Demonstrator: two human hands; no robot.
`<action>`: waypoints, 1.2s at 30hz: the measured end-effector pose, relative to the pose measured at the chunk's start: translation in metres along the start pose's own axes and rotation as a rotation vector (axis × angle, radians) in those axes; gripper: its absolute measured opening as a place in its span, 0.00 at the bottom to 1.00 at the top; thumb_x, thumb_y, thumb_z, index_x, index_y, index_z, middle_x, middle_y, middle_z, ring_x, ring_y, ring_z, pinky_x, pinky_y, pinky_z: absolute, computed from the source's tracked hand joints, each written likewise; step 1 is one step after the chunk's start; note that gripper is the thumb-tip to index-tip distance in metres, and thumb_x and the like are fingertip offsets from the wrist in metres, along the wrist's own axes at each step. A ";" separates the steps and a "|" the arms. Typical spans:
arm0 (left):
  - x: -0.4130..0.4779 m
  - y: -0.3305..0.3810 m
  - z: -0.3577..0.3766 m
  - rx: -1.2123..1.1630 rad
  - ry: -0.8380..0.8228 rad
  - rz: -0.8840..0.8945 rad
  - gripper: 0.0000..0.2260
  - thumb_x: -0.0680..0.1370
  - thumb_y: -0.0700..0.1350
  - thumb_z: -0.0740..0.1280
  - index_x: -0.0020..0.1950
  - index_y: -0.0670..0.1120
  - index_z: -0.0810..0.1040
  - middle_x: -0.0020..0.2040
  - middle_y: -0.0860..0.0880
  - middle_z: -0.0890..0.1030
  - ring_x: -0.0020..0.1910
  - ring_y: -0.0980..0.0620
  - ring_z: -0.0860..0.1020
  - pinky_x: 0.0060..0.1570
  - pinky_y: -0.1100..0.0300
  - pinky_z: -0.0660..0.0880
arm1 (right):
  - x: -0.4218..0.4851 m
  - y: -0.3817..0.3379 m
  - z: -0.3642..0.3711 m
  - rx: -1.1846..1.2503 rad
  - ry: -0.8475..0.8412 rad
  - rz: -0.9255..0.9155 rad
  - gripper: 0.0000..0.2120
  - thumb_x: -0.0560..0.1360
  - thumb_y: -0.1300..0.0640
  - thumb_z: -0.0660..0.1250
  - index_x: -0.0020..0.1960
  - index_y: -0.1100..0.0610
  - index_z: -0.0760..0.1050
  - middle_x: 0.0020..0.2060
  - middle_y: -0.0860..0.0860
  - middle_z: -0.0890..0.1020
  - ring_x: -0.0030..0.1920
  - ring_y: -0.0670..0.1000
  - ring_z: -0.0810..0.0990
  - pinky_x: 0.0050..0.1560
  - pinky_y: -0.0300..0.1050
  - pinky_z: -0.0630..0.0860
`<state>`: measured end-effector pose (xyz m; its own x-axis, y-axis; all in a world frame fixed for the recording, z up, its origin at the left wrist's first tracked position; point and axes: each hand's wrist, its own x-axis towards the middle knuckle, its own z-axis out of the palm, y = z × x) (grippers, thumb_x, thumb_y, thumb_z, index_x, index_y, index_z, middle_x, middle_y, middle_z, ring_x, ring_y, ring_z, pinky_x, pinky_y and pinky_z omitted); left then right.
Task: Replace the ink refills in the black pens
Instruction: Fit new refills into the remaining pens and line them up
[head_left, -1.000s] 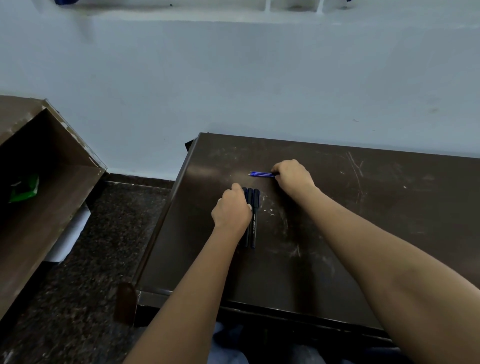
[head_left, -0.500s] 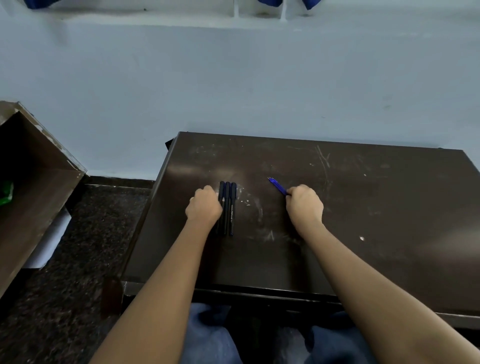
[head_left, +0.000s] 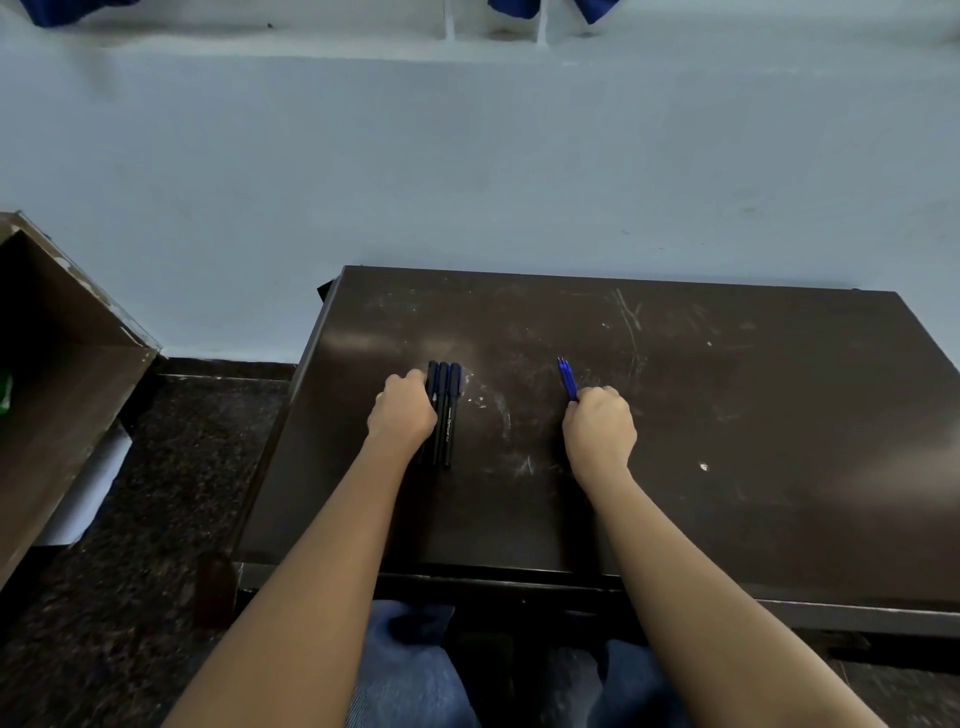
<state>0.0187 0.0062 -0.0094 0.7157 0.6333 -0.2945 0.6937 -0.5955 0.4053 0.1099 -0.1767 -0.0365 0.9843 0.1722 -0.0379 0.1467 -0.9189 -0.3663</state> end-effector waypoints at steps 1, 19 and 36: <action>0.000 0.000 0.000 -0.006 0.001 0.001 0.17 0.78 0.39 0.60 0.67 0.43 0.70 0.61 0.39 0.72 0.60 0.39 0.73 0.58 0.48 0.72 | -0.001 0.000 0.000 -0.001 0.001 0.001 0.10 0.77 0.63 0.60 0.52 0.64 0.79 0.50 0.58 0.78 0.51 0.59 0.77 0.40 0.47 0.70; 0.003 0.000 0.000 -0.014 0.001 -0.010 0.17 0.78 0.41 0.60 0.67 0.44 0.70 0.62 0.40 0.71 0.60 0.39 0.73 0.58 0.47 0.72 | -0.016 -0.006 -0.004 -0.046 -0.053 -0.035 0.07 0.77 0.65 0.60 0.50 0.66 0.76 0.49 0.59 0.78 0.49 0.59 0.77 0.43 0.51 0.76; 0.004 -0.001 0.000 -0.007 0.005 -0.011 0.18 0.78 0.41 0.61 0.68 0.45 0.69 0.62 0.41 0.71 0.60 0.41 0.74 0.57 0.50 0.71 | -0.017 -0.009 -0.004 -0.052 -0.058 -0.039 0.09 0.77 0.64 0.59 0.52 0.66 0.76 0.52 0.59 0.76 0.53 0.59 0.75 0.44 0.51 0.74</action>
<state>0.0207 0.0091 -0.0106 0.7076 0.6423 -0.2946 0.7009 -0.5852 0.4079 0.0923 -0.1726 -0.0289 0.9706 0.2272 -0.0792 0.1911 -0.9280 -0.3197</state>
